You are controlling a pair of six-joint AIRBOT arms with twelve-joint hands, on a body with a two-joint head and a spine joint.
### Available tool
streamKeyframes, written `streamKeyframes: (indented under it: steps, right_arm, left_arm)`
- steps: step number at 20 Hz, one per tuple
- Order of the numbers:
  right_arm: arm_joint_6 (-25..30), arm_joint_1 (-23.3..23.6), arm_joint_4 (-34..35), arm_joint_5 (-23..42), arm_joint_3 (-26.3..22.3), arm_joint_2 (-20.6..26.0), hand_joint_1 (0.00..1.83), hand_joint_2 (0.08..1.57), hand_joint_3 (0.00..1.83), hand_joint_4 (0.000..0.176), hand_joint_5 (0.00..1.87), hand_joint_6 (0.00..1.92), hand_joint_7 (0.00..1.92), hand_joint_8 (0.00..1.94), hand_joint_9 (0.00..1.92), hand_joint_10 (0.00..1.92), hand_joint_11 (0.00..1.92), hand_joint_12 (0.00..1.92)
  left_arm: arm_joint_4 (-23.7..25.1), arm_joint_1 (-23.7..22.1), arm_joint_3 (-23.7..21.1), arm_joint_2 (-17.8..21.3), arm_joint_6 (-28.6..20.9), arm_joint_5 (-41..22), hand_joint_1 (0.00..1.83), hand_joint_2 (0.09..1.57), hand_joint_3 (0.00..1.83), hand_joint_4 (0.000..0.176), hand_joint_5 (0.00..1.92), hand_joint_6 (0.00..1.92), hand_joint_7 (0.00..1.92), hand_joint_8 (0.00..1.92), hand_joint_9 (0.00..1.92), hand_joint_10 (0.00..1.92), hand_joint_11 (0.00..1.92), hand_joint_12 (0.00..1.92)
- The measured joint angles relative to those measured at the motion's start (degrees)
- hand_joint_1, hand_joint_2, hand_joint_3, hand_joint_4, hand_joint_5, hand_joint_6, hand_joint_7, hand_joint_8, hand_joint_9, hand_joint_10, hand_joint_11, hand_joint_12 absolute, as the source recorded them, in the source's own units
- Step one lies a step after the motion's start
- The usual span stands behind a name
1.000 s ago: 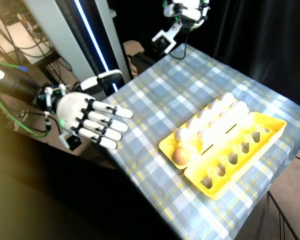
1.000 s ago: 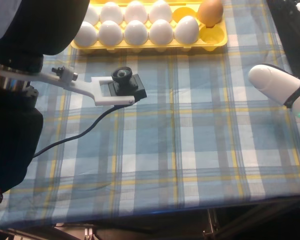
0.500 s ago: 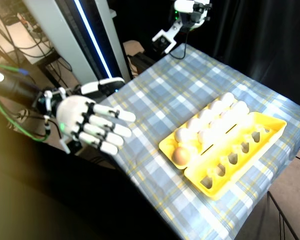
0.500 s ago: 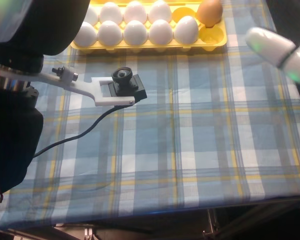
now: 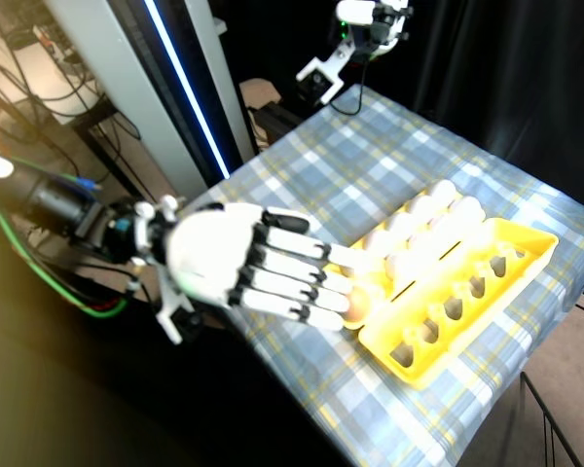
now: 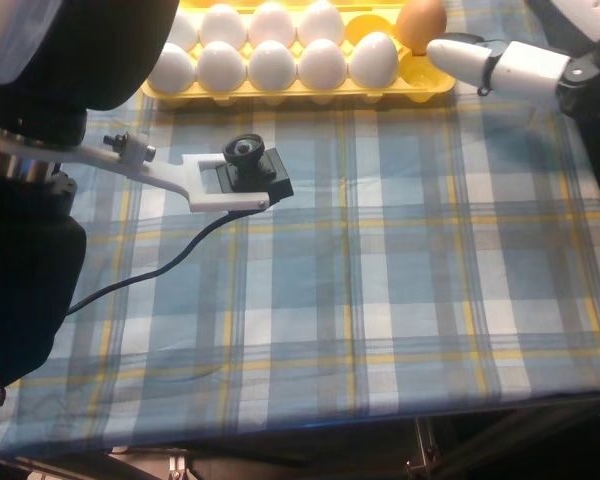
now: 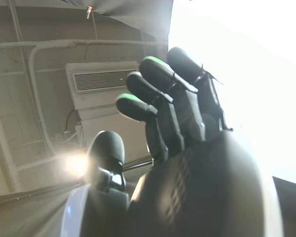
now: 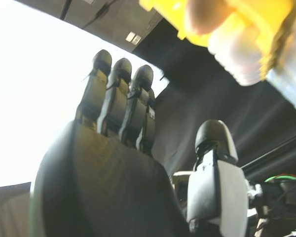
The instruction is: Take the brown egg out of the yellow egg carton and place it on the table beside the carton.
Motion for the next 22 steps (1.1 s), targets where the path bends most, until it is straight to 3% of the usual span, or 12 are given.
streamKeyframes:
  steps: [1,2,9,12,13,15,16,17,18,19,20,22]
  right_arm:
    - [0.15,0.5,-0.72,-1.42,0.57,-0.17,0.58,1.12,0.0,0.0,0.43,0.01,0.62,0.01,0.51,0.01,0.29,0.12]
    - [0.17,1.03,-1.33,-2.38,1.11,-0.42,0.61,1.12,0.0,0.0,0.44,0.01,0.64,0.01,0.53,0.02,0.3,0.13]
    - [0.22,4.9,-4.26,-9.81,5.62,-2.99,0.66,1.17,0.0,0.0,0.62,0.01,0.83,0.01,0.7,0.01,0.29,0.21]
    - [0.24,5.22,-5.01,-10.91,6.21,-3.17,0.72,1.17,0.0,0.0,0.75,0.01,0.87,0.0,0.78,0.0,0.28,0.48]
    - [0.22,5.46,-5.35,-11.43,6.36,-3.17,0.72,1.17,0.0,0.0,0.79,0.0,0.89,0.0,0.81,0.0,0.28,0.57]
    - [0.22,5.95,-5.97,-11.87,6.8,-3.17,0.8,1.15,0.0,0.0,0.9,0.01,0.95,0.01,0.89,0.02,0.46,0.71]
    - [0.02,6.03,-5.88,-11.96,7.04,-3.17,1.0,1.15,0.0,0.023,0.94,0.82,1.0,0.0,0.95,0.0,0.57,0.67]
    - [-0.39,6.29,-5.68,-12.13,7.04,-3.17,1.03,1.14,0.0,0.055,0.92,1.02,1.02,0.0,0.98,0.01,0.64,0.67]
    - [-0.68,6.64,-5.53,-12.24,7.04,-3.17,1.04,1.14,0.0,0.04,0.93,1.05,1.04,0.0,1.01,0.0,0.7,0.63]
    - [-1.11,6.78,-5.57,-12.07,7.1,-3.17,1.08,1.13,0.0,0.0,0.95,1.02,1.06,0.0,1.03,0.01,0.72,0.62]
    - [-1.51,7.04,-5.62,-12.11,7.15,-3.17,1.2,1.07,0.02,0.012,1.0,0.93,1.15,0.53,1.08,0.0,0.79,0.59]
    - [-1.97,7.37,-6.05,-12.33,7.32,-3.41,1.23,1.09,0.0,0.011,0.97,1.0,1.14,0.7,1.11,0.0,0.88,0.5]
  left_arm:
    - [0.15,0.0,0.0,0.0,0.0,-0.02,0.18,1.41,0.0,0.0,0.45,1.73,0.42,1.41,0.4,1.42,0.2,1.56]
    - [0.07,0.0,0.0,0.0,0.0,-0.02,0.22,1.41,0.0,0.0,0.45,1.83,0.43,1.46,0.38,1.46,0.18,1.59]
    - [0.02,0.0,0.0,0.02,0.0,0.0,0.17,1.43,0.0,0.0,0.5,1.67,0.45,1.38,0.36,1.42,0.13,1.6]
    - [0.0,0.0,0.0,0.02,0.0,-0.02,0.17,1.43,0.0,0.0,0.46,1.71,0.4,1.44,0.33,1.51,0.15,1.63]
    - [-0.07,0.0,0.0,0.02,0.0,-0.02,0.15,1.44,0.0,0.0,0.41,1.62,0.37,1.49,0.31,1.54,0.15,1.62]
    - [0.15,0.0,0.0,0.02,0.0,0.0,0.15,1.42,0.0,0.0,0.38,1.58,0.29,1.55,0.24,1.58,0.09,1.68]
    - [0.04,0.0,0.0,0.02,0.0,0.0,0.13,1.43,0.0,0.0,0.41,1.61,0.31,1.52,0.26,1.57,0.1,1.69]
    - [-0.09,0.0,0.0,0.02,0.0,-0.04,0.24,1.39,0.0,0.0,0.47,1.65,0.42,1.45,0.35,1.52,0.17,1.65]
    - [-0.2,0.0,0.0,0.02,0.0,-0.02,0.25,1.39,0.0,0.0,0.47,1.66,0.43,1.42,0.36,1.5,0.18,1.62]
    - [-0.17,0.0,0.0,0.02,0.0,-0.02,0.22,1.4,0.0,0.0,0.47,1.59,0.43,1.41,0.34,1.49,0.17,1.63]
    - [0.04,0.0,0.0,0.02,0.0,-0.02,0.29,1.38,0.0,0.0,0.49,1.62,0.43,1.41,0.35,1.47,0.19,1.61]
    - [0.0,0.0,0.0,0.02,0.0,-0.04,0.22,1.4,0.0,0.0,0.41,1.54,0.38,1.43,0.31,1.48,0.14,1.62]
